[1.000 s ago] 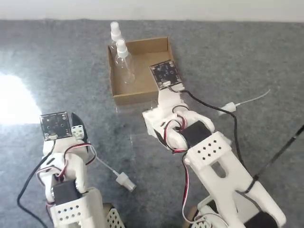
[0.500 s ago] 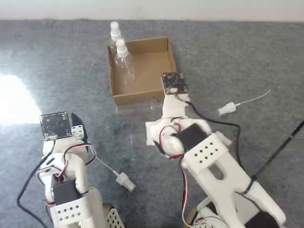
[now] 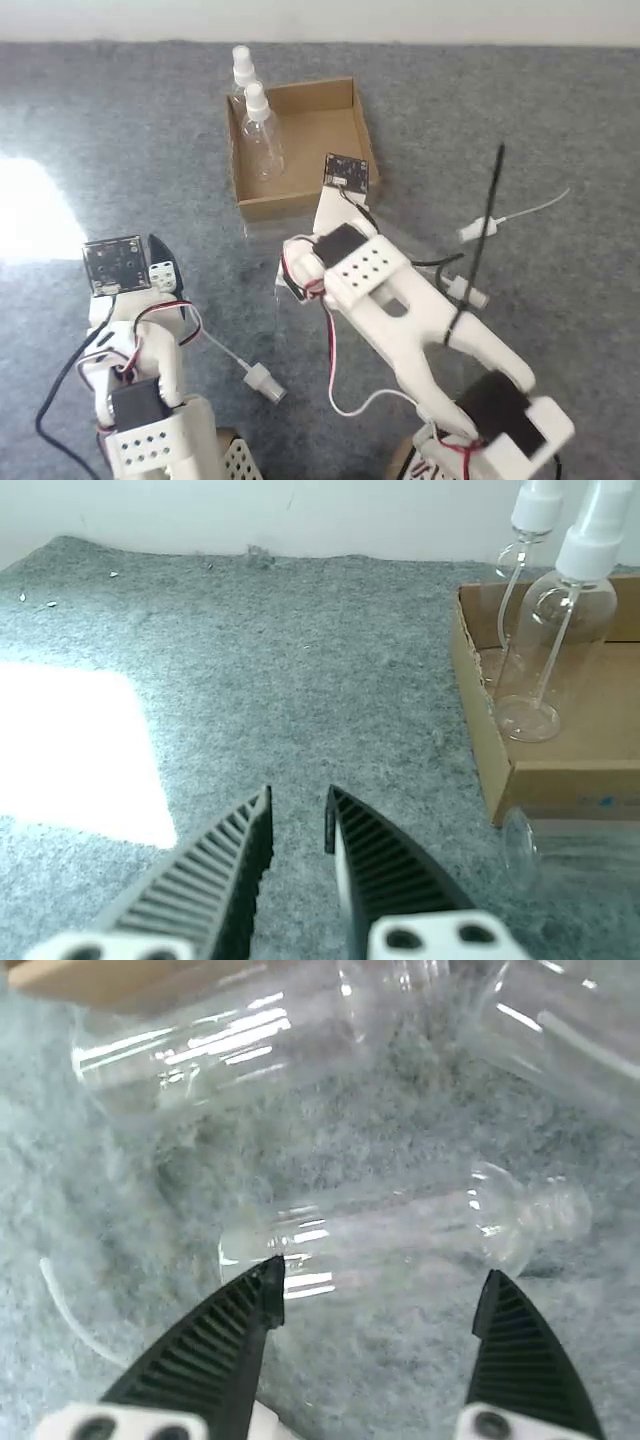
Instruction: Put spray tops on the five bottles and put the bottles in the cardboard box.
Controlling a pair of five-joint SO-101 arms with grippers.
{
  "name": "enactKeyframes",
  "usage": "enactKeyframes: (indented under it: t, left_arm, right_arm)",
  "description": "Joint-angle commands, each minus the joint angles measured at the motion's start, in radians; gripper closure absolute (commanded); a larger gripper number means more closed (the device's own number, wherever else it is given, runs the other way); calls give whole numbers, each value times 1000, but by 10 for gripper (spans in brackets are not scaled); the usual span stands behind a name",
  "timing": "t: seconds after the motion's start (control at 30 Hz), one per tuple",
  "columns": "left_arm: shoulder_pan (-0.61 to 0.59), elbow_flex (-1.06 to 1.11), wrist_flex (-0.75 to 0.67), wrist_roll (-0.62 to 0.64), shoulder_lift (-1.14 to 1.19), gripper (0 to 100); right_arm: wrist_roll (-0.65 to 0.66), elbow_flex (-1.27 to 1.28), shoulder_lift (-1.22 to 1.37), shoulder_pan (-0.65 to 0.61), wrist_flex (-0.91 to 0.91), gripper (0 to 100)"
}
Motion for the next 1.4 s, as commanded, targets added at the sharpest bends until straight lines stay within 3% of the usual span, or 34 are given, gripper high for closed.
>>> enactKeyframes:
  t: [0.0,0.2,0.5,0.93,1.37]
  left_arm:
    - [-3,-19,-25,-8,-15,920]
    - [-3,-19,-25,-8,-15,920]
    - [-3,-19,-25,-8,-15,920]
    - [-3,-19,-25,-8,-15,920]
    - [-3,-19,-25,-8,-15,920]
  right_arm:
    - [-26,-91,36,-1,-8,731]
    - [-68,-147,124,74,-8,731]
    - [-68,-173,234,81,-7,731]
    - [-35,-172,251,36,96,731]
    - [-29,-123,252,-36,85,734]
